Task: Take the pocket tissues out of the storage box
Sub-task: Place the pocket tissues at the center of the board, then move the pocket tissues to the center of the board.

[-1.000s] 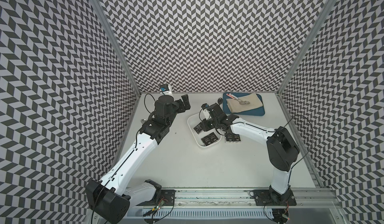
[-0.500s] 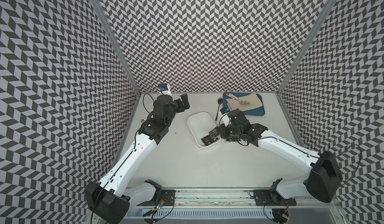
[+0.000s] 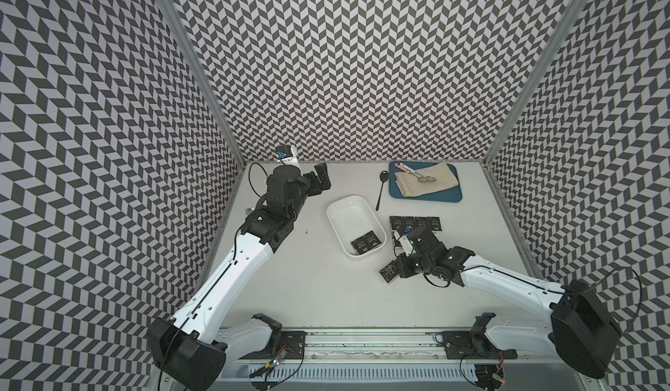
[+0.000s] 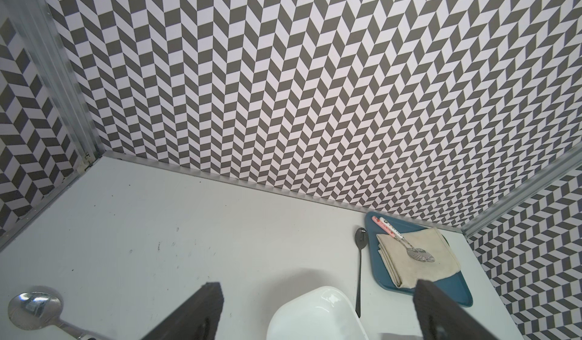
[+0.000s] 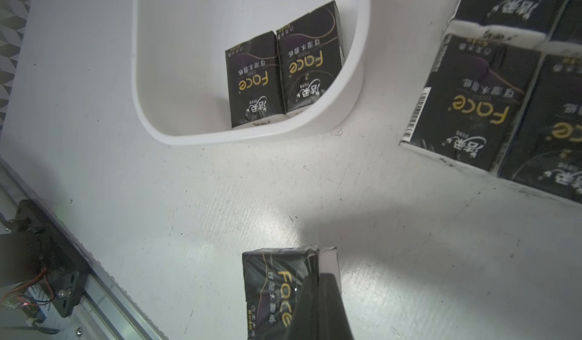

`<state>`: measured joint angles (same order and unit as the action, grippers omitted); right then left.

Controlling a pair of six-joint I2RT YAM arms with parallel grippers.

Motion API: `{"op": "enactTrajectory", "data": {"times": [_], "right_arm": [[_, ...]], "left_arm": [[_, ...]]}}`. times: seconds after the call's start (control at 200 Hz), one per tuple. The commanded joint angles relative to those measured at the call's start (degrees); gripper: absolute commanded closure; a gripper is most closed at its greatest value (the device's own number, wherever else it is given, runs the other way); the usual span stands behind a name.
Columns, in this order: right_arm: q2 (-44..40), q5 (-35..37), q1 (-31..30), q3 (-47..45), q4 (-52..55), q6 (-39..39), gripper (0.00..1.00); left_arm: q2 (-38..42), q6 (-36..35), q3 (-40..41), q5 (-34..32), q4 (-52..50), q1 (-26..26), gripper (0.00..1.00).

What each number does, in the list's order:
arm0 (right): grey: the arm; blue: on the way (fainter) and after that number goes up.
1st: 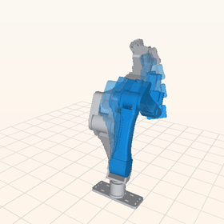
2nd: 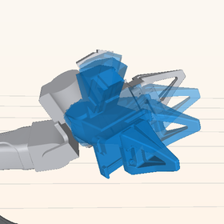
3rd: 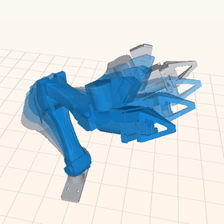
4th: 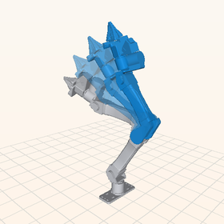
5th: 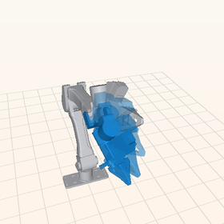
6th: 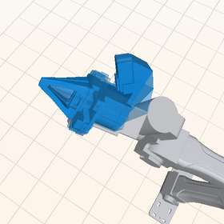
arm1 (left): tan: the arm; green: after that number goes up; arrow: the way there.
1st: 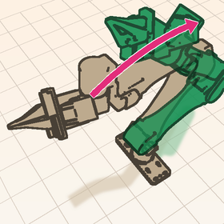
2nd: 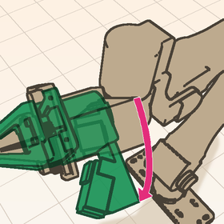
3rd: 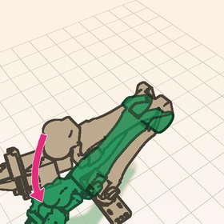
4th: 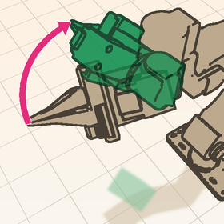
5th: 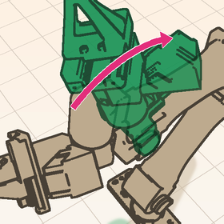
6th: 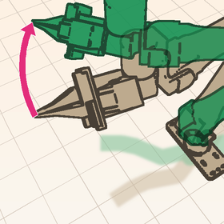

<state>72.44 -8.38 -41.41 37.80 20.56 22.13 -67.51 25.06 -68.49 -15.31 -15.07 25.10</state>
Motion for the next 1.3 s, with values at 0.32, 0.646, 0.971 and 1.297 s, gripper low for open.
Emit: {"op": "enactTrajectory", "data": {"times": [0.32, 0.646, 0.971, 1.297], "right_arm": [[2.0, 6.6, -0.2, 5.3, 0.8, -2.5, 0.74], [0.0, 4.8, -0.3, 4.5, 3.3, 5.4, 0.61], [-4.2, 0.2, -0.3, -1.2, 7.9, 11.6, 0.57], [-5.7, -7.0, -0.3, -8.8, -0.4, 14.7, 0.55]], "left_arm": [[0.9, -0.6, -1.8, 0.5, 0.1, -0.2, 0.01], [0.6, -0.8, -2.4, 1.2, 0.3, -0.2, 0.01], [0.0, -1.1, -2.0, 2.7, 1.1, -0.2, 0.01], [-0.2, -1.2, -2.8, 2.5, 1.1, -0.2, 0.01]]}}
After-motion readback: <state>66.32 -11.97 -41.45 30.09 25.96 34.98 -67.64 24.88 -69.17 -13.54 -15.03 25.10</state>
